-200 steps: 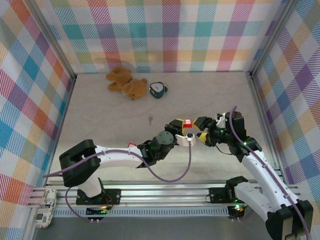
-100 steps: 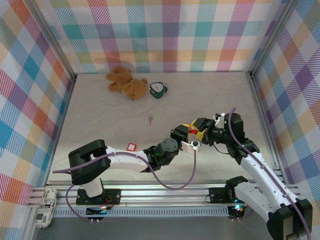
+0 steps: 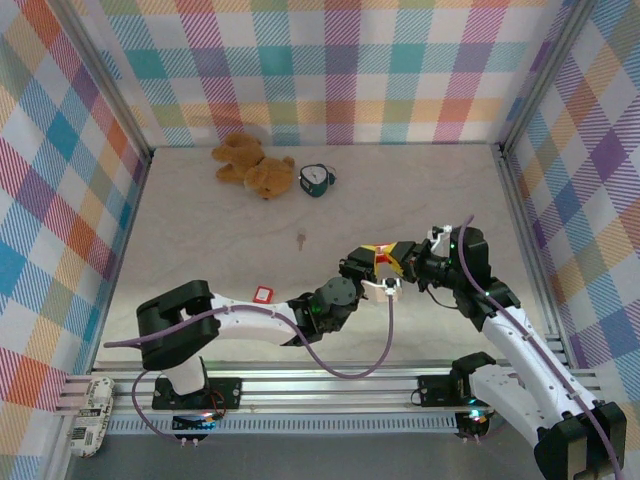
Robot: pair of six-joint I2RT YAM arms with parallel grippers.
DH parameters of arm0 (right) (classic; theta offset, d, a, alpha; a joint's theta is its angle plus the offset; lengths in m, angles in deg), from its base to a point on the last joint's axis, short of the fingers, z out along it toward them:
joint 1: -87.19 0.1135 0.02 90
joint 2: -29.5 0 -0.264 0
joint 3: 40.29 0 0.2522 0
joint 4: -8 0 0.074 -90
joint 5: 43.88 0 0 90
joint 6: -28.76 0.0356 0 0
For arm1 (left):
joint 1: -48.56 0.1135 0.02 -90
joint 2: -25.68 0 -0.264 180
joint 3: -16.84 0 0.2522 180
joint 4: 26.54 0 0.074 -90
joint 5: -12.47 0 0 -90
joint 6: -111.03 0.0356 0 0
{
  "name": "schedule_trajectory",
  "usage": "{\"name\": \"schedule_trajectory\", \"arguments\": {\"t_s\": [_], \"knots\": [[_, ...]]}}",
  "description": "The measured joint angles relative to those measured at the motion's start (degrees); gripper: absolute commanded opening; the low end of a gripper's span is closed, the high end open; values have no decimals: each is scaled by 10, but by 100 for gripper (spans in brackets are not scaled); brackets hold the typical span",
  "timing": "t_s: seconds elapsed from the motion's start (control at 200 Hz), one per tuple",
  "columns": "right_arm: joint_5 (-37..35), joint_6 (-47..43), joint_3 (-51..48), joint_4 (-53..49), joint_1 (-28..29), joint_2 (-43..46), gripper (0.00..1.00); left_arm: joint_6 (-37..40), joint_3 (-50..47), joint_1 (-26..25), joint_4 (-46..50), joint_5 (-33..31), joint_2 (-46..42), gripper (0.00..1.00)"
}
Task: Unlock with the key
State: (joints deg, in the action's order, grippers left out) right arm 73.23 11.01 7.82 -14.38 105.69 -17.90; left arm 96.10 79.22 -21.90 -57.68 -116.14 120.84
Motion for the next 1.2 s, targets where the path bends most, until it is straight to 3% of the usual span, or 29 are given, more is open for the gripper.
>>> {"name": "schedule_trajectory", "arguments": {"t_s": [0.06, 0.17, 0.41, 0.605, 0.725, 0.865, 1.2], "knots": [[-2, -14, 1, 5, 3, 0, 11, -37, 0, -3, 47, 15, -25, 53], [-8, -37, 7, 14, 3, -2, 11, -112, 10, -13, 159, 53, -85, 68], [-17, -106, 33, 45, 3, -16, 12, -296, 72, 3, 427, 188, -236, 74], [-7, -193, 33, 91, 3, -20, 13, -414, 115, 98, 576, 330, -330, 79], [11, -241, 33, 112, 3, -26, 12, -460, 125, 148, 619, 403, -334, 79], [28, -274, 33, 121, 3, -29, 12, -493, 131, 170, 638, 460, -296, 76], [50, -282, 34, 123, 3, -26, 12, -528, 116, 170, 574, 487, -229, 64]]}}
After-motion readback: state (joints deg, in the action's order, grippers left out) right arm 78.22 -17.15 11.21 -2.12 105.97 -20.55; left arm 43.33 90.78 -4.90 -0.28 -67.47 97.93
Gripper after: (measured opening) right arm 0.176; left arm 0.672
